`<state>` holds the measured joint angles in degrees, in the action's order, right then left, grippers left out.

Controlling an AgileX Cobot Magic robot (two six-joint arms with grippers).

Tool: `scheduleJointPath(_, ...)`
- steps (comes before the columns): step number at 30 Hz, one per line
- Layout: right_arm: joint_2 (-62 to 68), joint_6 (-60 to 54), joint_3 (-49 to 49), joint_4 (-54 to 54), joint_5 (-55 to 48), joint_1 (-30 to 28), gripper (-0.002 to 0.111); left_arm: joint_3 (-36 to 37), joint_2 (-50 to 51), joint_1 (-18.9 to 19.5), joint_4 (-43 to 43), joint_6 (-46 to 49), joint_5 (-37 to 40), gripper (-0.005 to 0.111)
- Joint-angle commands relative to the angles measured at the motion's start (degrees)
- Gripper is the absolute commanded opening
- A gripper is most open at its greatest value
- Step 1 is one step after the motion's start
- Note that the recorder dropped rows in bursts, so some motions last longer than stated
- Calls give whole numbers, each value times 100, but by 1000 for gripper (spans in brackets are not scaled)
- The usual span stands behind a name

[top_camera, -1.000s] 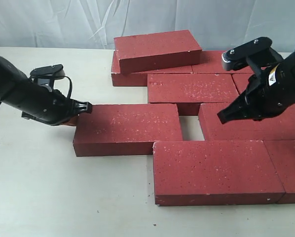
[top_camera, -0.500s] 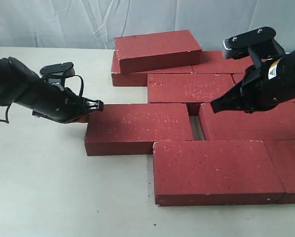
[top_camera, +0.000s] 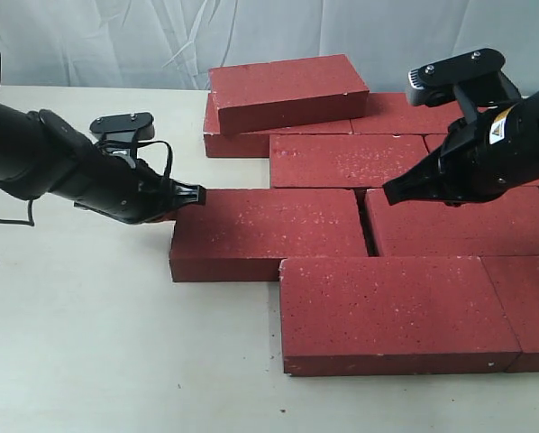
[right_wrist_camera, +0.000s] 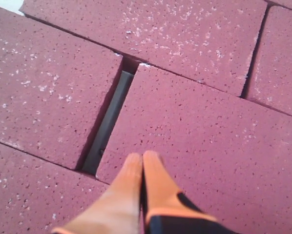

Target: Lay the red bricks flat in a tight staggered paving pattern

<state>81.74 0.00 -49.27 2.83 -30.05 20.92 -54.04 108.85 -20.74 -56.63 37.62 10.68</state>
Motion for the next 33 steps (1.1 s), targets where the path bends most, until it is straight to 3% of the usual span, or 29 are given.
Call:
scheduleJointPath(1, -39, -33, 24, -2, 73, -29, -1, -123, 175, -109, -48, 6, 4, 0)
scheduleJointPath(25, -39, -33, 24, 0, 109, -29, -1, -476, 509, -121, -188, -6, 1001, 0)
scheduleJointPath(33, -39, -33, 24, 0, 119, -29, -1, -476, 519, -348, -181, 11, 858, 0)
